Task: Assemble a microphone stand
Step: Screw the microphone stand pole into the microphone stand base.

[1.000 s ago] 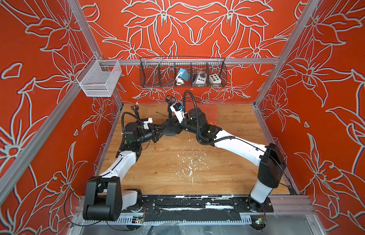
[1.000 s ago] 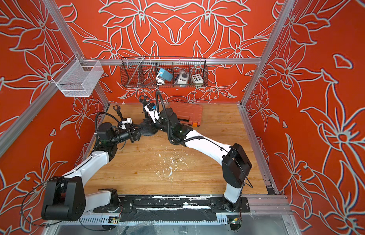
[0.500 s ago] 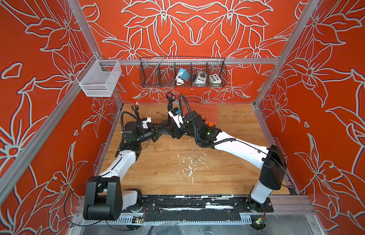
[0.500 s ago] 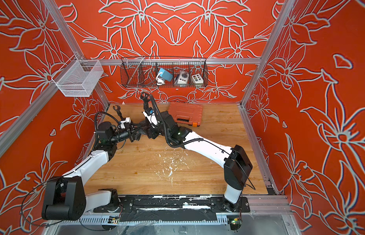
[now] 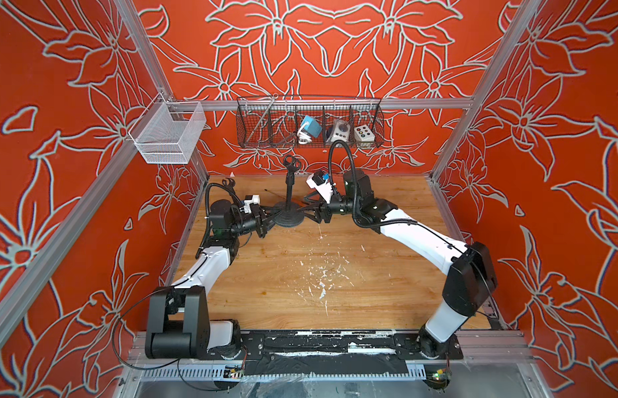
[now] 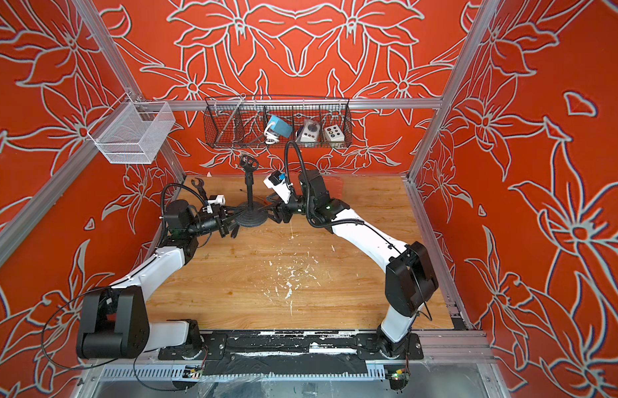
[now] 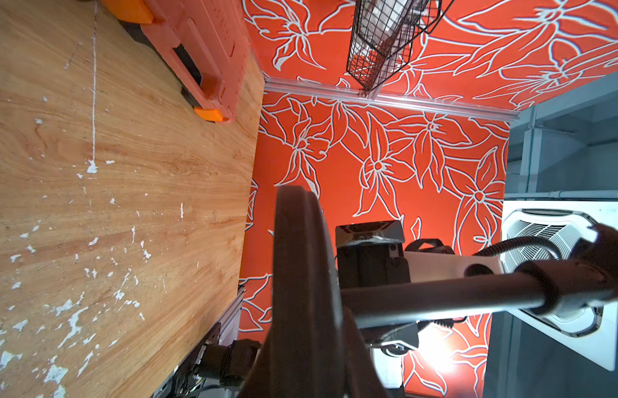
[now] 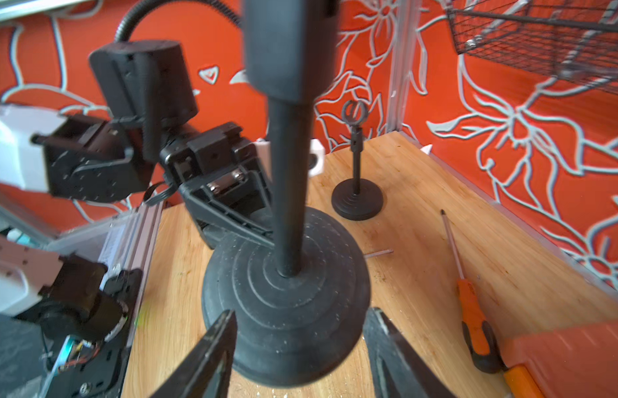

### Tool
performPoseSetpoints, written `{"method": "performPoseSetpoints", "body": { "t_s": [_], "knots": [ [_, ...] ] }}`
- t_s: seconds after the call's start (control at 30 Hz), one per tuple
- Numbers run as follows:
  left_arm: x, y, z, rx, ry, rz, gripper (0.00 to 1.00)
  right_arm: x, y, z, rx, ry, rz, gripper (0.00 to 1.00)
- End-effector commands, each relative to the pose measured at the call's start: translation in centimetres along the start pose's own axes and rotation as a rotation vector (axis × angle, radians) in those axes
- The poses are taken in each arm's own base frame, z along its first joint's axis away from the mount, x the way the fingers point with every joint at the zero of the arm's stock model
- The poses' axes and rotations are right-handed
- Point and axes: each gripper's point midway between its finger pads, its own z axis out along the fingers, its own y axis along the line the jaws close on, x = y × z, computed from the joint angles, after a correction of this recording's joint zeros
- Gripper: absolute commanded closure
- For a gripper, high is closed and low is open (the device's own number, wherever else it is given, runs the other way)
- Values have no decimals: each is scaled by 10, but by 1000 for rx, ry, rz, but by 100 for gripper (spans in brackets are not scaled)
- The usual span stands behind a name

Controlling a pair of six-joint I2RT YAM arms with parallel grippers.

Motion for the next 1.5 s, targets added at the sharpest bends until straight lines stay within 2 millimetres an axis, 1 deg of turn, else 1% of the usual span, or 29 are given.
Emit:
{"method": "performPoseSetpoints", "body": {
  "t_s": [0.0, 0.17, 0.33, 0.43, 0.5, 0.57, 0.63, 0.67, 0.7, 0.73, 0.8, 0.9, 1.03, 1.1, 1.13, 1.17, 1.27, 1.3, 1.37, 1.4, 1.43, 1.47],
  "knots": [
    [10, -24, 0, 45, 86, 117, 100, -10, 9, 9, -84, -39, -120, 38],
    [12, -23, 2, 41, 124, 116, 100, -22, 3, 21, -108, -73, -97, 37],
    [16, -26, 2, 41, 147, 137, 100, -33, -5, 25, -83, -107, -58, 38],
    [17, -25, 3, 33, 149, 137, 100, -38, -3, 23, -80, -141, -44, 42],
    [18, -24, 6, 31, 158, 134, 100, -42, -4, 20, -63, -179, -30, 46],
    [19, -24, 8, 29, 162, 129, 100, -41, -4, 20, -46, -195, -11, 51],
    [19, -26, 9, 30, 165, 131, 100, -38, -3, 21, -31, -203, 19, 57],
    [18, -27, 9, 29, 165, 130, 100, -36, -3, 21, -12, -208, 37, 65],
    [18, -27, 9, 27, 165, 131, 100, -34, -2, 20, 10, -213, 48, 76],
    [18, -26, 9, 23, 162, 123, 100, -32, -1, 20, 27, -219, 48, 85],
    [17, -25, 9, 18, 156, 122, 100, -26, 2, 21, 73, -214, 52, 100],
    [16, -24, 9, 15, 137, 118, 100, -19, 3, 24, 185, -188, 75, 100],
    [11, -27, 9, 15, 97, 117, 100, -4, -15, 22, 538, -90, 131, 100],
    [9, -29, 9, 19, 78, 123, 100, 9, -27, 14, 742, -3, 178, 100],
    [9, -30, 8, 20, 71, 124, 100, 13, -29, 13, 802, 29, 167, 100],
    [8, -30, 8, 19, 65, 124, 100, 16, -30, 12, 834, 35, 176, 100],
    [6, -27, 8, 16, 48, 112, 100, 11, -21, 19, 762, 19, 166, 100],
    [5, -26, 8, 14, 43, 104, 100, 8, -16, 23, 700, 33, 151, 91],
    [3, -25, 9, 15, 38, 99, 100, 4, -3, 30, 552, 63, 138, 49],
    [1, -25, 9, 16, 30, 98, 100, 3, 3, 31, 483, 67, 135, 39],
    [-1, -26, 9, 16, 26, 98, 100, 0, 10, 31, 417, 61, 126, 34],
    [-1, -27, 10, 17, 26, 103, 100, -1, 16, 30, 351, 52, 122, 31]
  ]
}}
